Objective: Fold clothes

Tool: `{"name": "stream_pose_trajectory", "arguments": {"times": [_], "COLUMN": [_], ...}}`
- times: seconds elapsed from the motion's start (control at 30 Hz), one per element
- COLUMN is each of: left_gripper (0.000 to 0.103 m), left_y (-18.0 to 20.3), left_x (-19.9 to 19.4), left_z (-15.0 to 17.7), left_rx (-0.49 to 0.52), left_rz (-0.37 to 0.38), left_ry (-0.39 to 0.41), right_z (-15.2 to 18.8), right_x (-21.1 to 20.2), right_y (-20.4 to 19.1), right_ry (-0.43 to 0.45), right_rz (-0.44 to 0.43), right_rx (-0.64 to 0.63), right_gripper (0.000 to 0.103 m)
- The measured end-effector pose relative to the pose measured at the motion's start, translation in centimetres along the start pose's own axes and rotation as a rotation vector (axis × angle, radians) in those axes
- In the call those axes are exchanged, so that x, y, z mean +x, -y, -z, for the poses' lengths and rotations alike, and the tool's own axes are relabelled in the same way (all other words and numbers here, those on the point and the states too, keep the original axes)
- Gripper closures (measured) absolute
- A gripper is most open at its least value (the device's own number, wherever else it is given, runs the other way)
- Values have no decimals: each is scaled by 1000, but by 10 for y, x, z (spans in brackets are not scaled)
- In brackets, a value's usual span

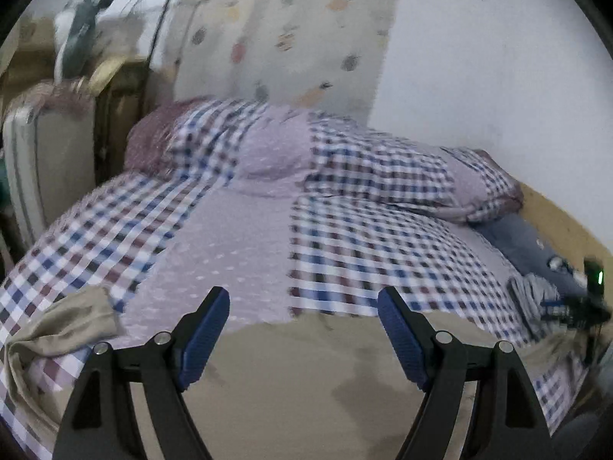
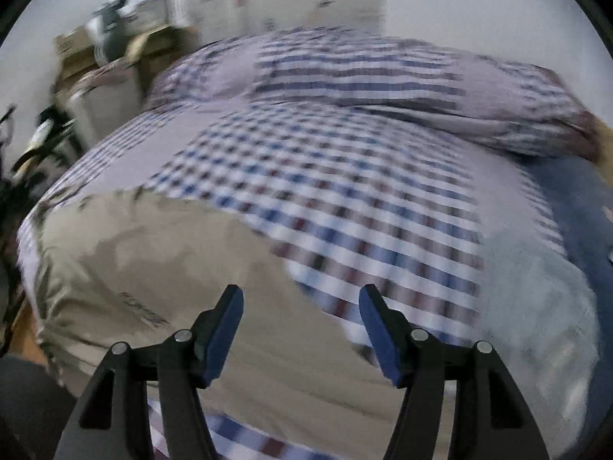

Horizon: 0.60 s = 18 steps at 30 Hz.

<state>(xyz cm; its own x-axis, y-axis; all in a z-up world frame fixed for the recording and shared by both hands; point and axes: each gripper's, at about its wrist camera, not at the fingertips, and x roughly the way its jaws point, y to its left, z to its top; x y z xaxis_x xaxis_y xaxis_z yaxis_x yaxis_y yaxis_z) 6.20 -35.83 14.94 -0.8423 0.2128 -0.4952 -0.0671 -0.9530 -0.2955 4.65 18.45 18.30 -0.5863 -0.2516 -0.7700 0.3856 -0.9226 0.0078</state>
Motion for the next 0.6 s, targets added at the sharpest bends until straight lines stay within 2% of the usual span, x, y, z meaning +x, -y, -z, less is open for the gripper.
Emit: {"name": "stream_pose_trajectory", "arguments": {"times": [0.1,0.17,0.2,0.5,0.6], "left_gripper": [21,21,21,21,21], "left_y": [-34,-36,-32,26,37], "left_x": [27,48,67,169,188], "left_z": [-14,-14,-10,35,47], "left_rx": [-45,-17,10,360,451], "left_rz": [3,2,4,-11,-1], "left_ry": [-79,-129,-179,-398,-446], "right_z": [-11,-17,-20,-57,-68], "right_x": [28,42,49,127,153], "right_y": [-20,-22,-22,-35,-44], "right_ry": [-24,-24,-25,-94,-113], "right_rz": [-79,-122,-140,-228,-250], "right_rx": [-54,-65,-67,-100,-125], "right_gripper": [37,36,36,36,36]}}
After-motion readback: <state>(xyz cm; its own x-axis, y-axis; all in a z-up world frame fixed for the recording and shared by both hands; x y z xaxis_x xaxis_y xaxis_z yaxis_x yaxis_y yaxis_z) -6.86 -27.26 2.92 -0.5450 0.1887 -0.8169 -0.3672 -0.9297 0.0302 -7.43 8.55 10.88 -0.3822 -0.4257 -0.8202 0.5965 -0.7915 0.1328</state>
